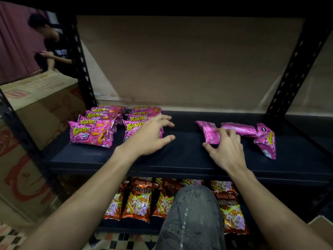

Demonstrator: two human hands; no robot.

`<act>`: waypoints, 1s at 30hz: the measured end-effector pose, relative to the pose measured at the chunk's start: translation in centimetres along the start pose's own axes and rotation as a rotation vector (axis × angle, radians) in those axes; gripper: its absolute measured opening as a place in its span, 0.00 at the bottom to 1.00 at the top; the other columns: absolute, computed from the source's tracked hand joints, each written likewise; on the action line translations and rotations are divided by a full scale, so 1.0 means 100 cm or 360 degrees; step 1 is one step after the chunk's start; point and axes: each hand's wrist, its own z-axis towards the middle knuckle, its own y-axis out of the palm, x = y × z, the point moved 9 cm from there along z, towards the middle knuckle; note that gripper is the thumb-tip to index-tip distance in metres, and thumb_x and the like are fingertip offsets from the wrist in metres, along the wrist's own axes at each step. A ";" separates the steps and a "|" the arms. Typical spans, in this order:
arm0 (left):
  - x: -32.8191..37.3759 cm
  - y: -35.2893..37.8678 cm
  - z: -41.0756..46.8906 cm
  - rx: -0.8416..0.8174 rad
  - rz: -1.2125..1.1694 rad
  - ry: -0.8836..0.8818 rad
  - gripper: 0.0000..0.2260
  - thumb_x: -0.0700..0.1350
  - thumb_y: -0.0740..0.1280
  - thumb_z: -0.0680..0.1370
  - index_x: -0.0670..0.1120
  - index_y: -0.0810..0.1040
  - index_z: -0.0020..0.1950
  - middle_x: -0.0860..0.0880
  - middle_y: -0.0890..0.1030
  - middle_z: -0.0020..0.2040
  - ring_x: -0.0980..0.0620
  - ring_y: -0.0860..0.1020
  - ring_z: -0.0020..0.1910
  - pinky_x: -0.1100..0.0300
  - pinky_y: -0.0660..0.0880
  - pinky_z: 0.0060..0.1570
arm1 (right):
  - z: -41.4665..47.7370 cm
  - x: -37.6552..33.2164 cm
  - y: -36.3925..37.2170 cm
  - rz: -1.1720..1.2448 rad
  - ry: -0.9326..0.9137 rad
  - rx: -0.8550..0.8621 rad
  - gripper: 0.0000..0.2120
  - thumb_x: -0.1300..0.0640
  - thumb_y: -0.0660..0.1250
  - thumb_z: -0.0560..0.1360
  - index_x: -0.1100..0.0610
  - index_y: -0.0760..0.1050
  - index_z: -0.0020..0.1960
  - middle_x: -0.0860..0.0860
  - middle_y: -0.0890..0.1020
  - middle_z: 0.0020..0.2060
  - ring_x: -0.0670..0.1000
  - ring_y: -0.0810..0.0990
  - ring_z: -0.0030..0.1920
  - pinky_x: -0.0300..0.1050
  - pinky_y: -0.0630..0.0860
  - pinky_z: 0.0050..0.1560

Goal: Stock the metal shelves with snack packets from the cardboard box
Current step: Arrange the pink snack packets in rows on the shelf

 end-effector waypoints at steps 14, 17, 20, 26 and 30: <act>0.027 0.079 -0.011 -0.0155 -0.0715 -0.0117 0.13 0.52 0.71 0.77 0.53 0.80 0.60 0.59 0.80 0.60 0.65 0.77 0.59 0.58 0.72 0.64 | -0.034 0.047 -0.026 0.1411 0.0427 0.0338 0.09 0.50 0.66 0.76 0.53 0.82 0.47 0.47 0.85 0.39 0.48 0.83 0.44 0.48 0.80 0.51; 0.036 0.090 -0.007 -0.0153 -0.1011 -0.0219 0.13 0.51 0.71 0.77 0.51 0.79 0.60 0.56 0.83 0.56 0.63 0.80 0.56 0.57 0.75 0.63 | -0.037 0.047 -0.017 0.1928 0.0626 0.0119 0.12 0.52 0.62 0.79 0.58 0.78 0.42 0.57 0.81 0.35 0.57 0.79 0.37 0.45 0.78 0.41; 0.046 0.094 -0.004 -0.0153 -0.1310 -0.0358 0.14 0.52 0.69 0.78 0.50 0.77 0.62 0.53 0.84 0.55 0.60 0.81 0.54 0.63 0.74 0.59 | -0.041 0.037 -0.015 0.2026 0.0644 -0.0102 0.16 0.52 0.59 0.82 0.63 0.79 0.48 0.64 0.84 0.40 0.64 0.84 0.40 0.49 0.80 0.46; 0.058 0.088 -0.003 -0.0040 -0.1697 -0.0537 0.11 0.51 0.70 0.77 0.51 0.77 0.57 0.55 0.85 0.49 0.59 0.83 0.49 0.68 0.75 0.50 | -0.043 0.019 -0.008 0.1896 0.0451 -0.0289 0.18 0.53 0.57 0.83 0.64 0.81 0.51 0.63 0.86 0.43 0.63 0.85 0.46 0.48 0.80 0.49; 0.028 0.068 -0.006 0.0261 -0.1948 -0.0743 0.33 0.56 0.77 0.66 0.49 0.71 0.67 0.51 0.84 0.55 0.56 0.82 0.55 0.57 0.76 0.55 | -0.038 0.018 -0.006 0.1815 0.0398 -0.0256 0.19 0.52 0.60 0.82 0.68 0.80 0.48 0.63 0.85 0.40 0.58 0.82 0.41 0.46 0.79 0.43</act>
